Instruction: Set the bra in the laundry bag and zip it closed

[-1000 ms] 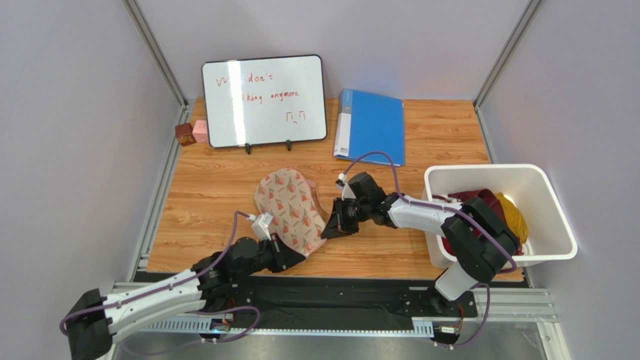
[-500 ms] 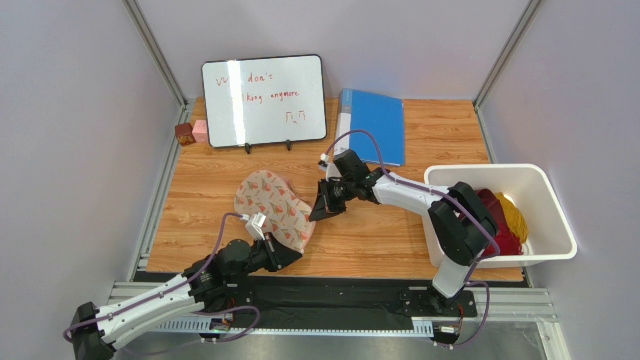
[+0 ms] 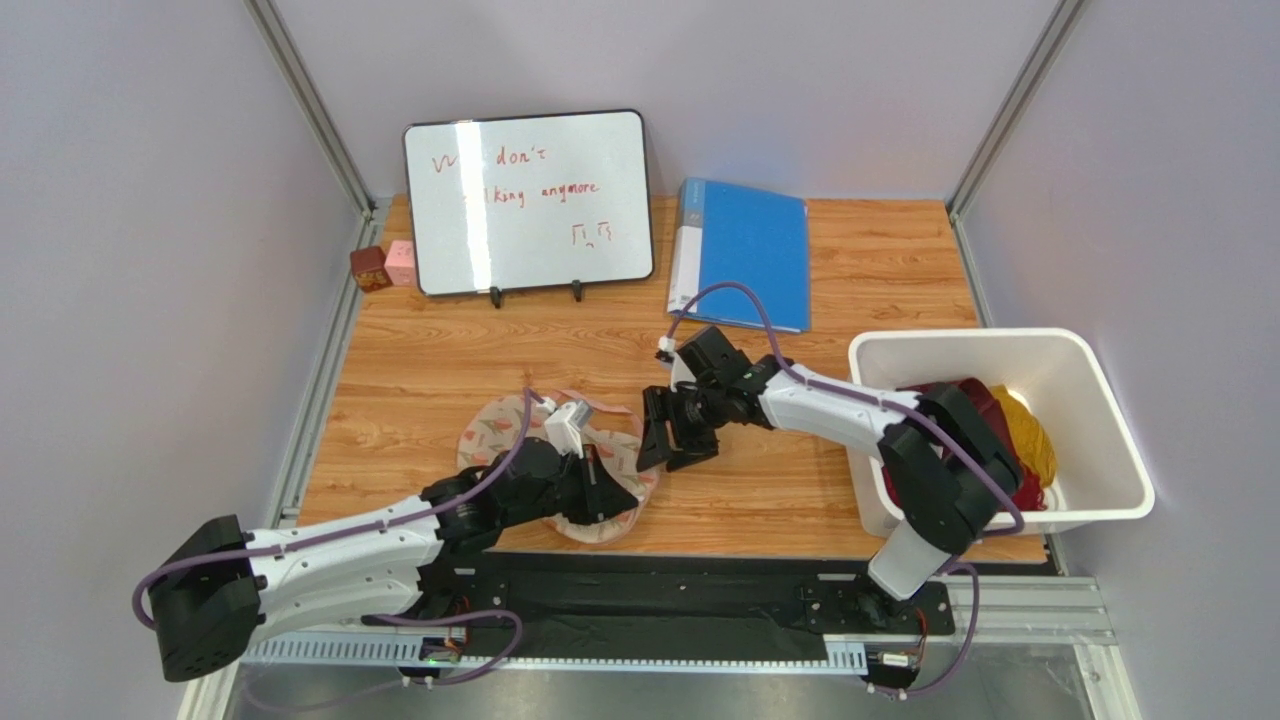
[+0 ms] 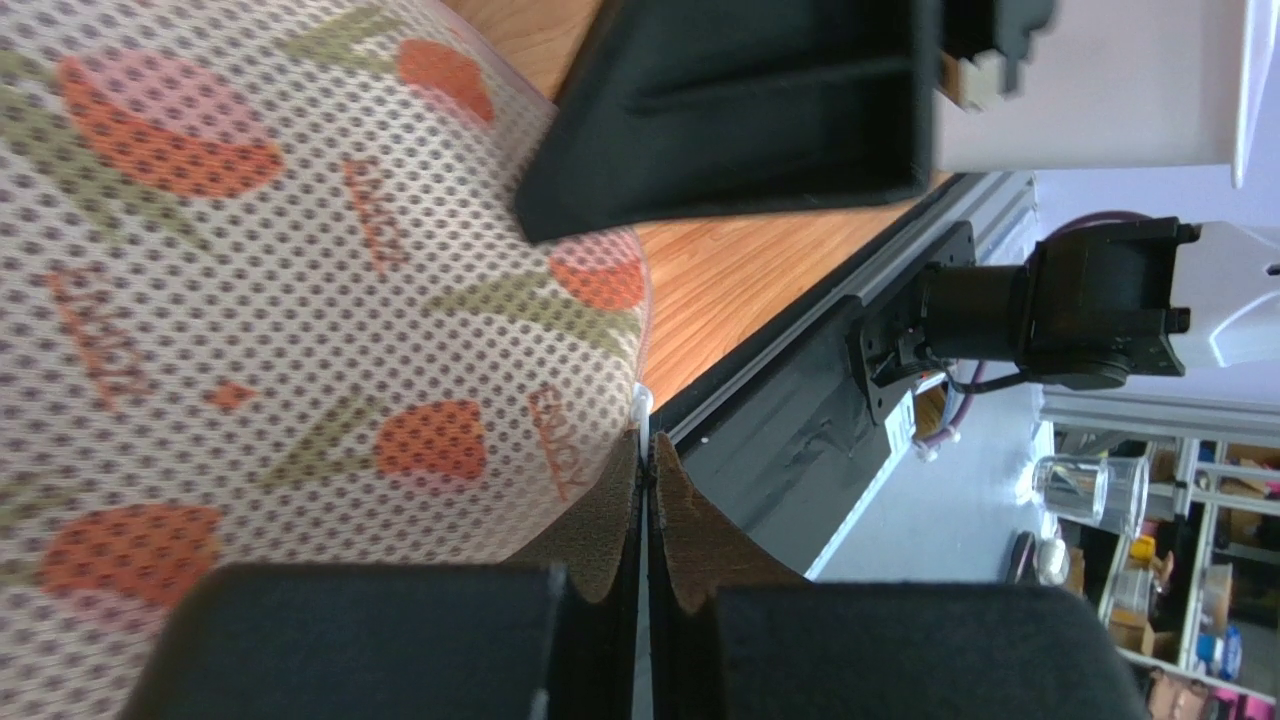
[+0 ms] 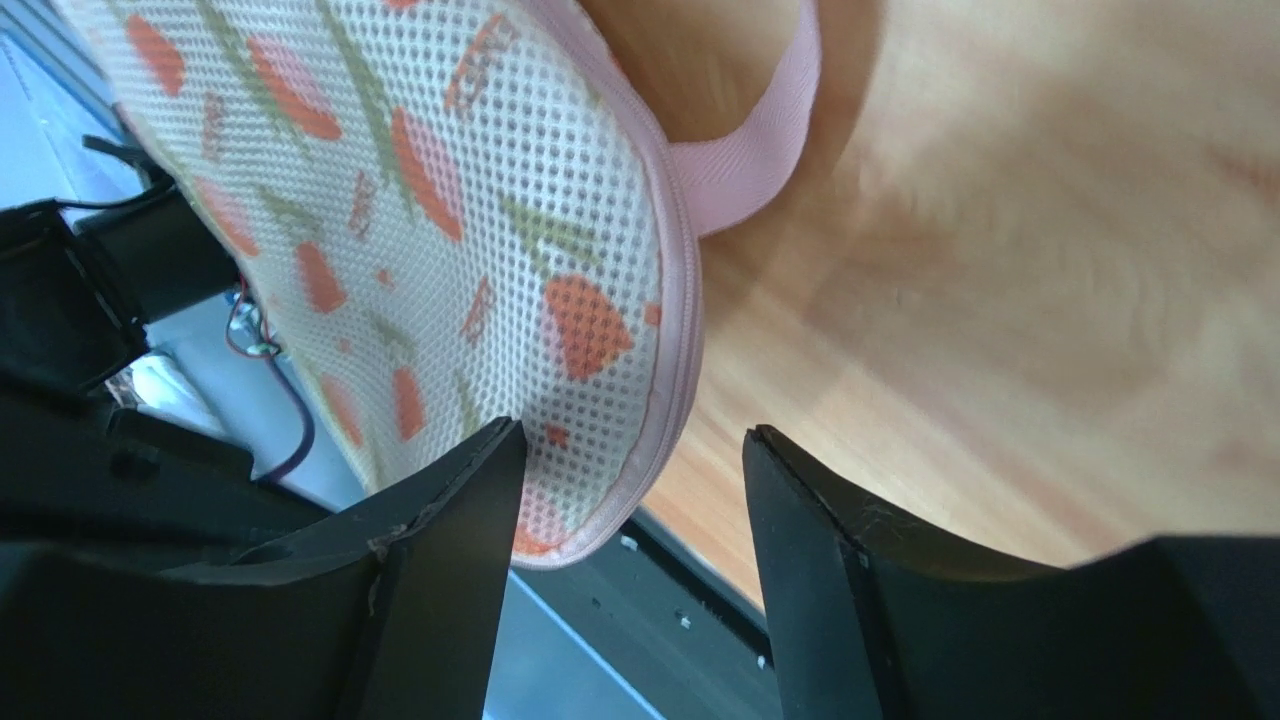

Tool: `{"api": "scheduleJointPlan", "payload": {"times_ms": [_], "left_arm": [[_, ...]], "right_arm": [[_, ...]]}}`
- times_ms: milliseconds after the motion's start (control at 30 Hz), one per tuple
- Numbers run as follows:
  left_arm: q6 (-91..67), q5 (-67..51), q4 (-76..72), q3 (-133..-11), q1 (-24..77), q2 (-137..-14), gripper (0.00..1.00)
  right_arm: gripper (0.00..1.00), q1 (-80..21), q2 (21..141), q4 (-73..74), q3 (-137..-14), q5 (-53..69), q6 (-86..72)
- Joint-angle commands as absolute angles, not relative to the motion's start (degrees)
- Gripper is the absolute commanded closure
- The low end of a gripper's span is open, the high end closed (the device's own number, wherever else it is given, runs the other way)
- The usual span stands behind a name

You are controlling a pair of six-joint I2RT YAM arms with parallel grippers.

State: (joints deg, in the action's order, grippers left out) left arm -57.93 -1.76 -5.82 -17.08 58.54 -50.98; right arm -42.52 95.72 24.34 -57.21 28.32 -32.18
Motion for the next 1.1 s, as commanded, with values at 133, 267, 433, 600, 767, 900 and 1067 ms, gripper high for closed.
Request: {"api": "scheduleJointPlan", "payload": {"times_ms": [133,267,433,600,767,900,1067], "left_arm": [[-55.5,-2.9,-9.0,-20.1,58.6,-51.6,1.00],[-55.9,-3.2,-8.9,-20.0,58.6,-51.6,1.00],[-56.4,-4.0,-10.0,-19.9,58.6,-51.8,1.00],[-56.7,-4.6,-10.2,-19.3,58.6,-50.8,1.00],[-57.4,-3.8,-9.4,-17.7,58.6,-48.5,1.00],[-57.9,-3.7,-9.0,-16.2,58.6,-46.9,1.00],[-58.7,-2.4,-5.3,-14.4,58.6,-45.8,1.00]], "right_arm": [[0.43,-43.0,84.6,12.5,-46.9,33.7,-42.4],[0.47,-43.2,83.1,9.5,-45.6,33.7,-45.7],[0.55,-43.3,84.2,6.9,-45.4,34.1,-47.2],[0.72,-43.4,86.7,4.3,-45.4,35.1,-49.4],[0.90,-43.2,87.4,3.3,-45.9,34.8,-50.4],[1.00,-42.7,87.4,3.7,-46.9,33.8,-50.8],[1.00,-39.6,87.2,4.2,-47.6,32.5,-51.6]]}}
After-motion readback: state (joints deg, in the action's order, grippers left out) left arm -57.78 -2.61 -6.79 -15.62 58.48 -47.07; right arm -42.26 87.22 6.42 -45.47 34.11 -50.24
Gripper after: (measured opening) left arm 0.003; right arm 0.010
